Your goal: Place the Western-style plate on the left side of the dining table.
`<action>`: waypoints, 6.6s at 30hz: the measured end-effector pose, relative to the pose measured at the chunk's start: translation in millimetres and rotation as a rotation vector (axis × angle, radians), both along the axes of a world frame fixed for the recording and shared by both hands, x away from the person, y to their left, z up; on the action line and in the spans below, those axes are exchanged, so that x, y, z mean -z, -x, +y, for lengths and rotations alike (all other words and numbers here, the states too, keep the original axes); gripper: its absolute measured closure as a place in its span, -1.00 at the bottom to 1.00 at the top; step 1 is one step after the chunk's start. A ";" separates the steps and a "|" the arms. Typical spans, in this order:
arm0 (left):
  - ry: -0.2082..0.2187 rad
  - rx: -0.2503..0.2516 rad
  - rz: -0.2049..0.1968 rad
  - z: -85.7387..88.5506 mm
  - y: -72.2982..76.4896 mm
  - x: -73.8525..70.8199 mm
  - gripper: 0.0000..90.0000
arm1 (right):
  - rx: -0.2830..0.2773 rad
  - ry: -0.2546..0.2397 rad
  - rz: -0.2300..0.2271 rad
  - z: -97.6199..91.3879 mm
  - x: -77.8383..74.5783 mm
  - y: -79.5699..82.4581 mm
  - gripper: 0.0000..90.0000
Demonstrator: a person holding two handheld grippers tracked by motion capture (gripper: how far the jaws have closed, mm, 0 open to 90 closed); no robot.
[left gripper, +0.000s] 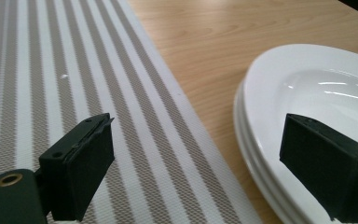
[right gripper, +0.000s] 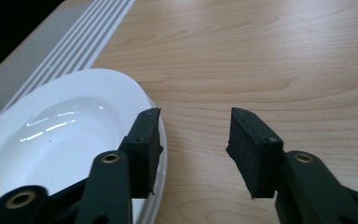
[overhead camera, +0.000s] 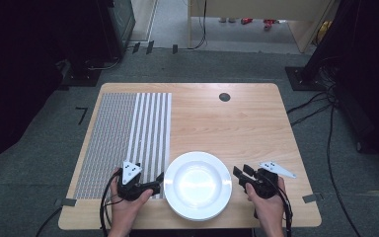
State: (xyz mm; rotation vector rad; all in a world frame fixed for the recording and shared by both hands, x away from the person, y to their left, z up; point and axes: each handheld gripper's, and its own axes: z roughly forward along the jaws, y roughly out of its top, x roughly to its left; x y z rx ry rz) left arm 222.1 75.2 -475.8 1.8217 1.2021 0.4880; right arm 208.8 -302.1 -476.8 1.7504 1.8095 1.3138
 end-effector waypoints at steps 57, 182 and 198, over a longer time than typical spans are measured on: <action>0.112 0.084 0.133 -28.0 12.6 20.5 0.13 | -0.104 -0.402 -0.016 11.1 29.1 12.1 0.74; 0.349 -0.360 0.259 183.1 -151.8 20.3 0.57 | -0.231 -0.364 0.233 241.0 34.7 -239.1 0.71; 0.244 -0.339 0.233 174.6 -152.3 13.2 0.21 | -0.233 -0.173 0.190 249.8 31.8 -239.6 0.45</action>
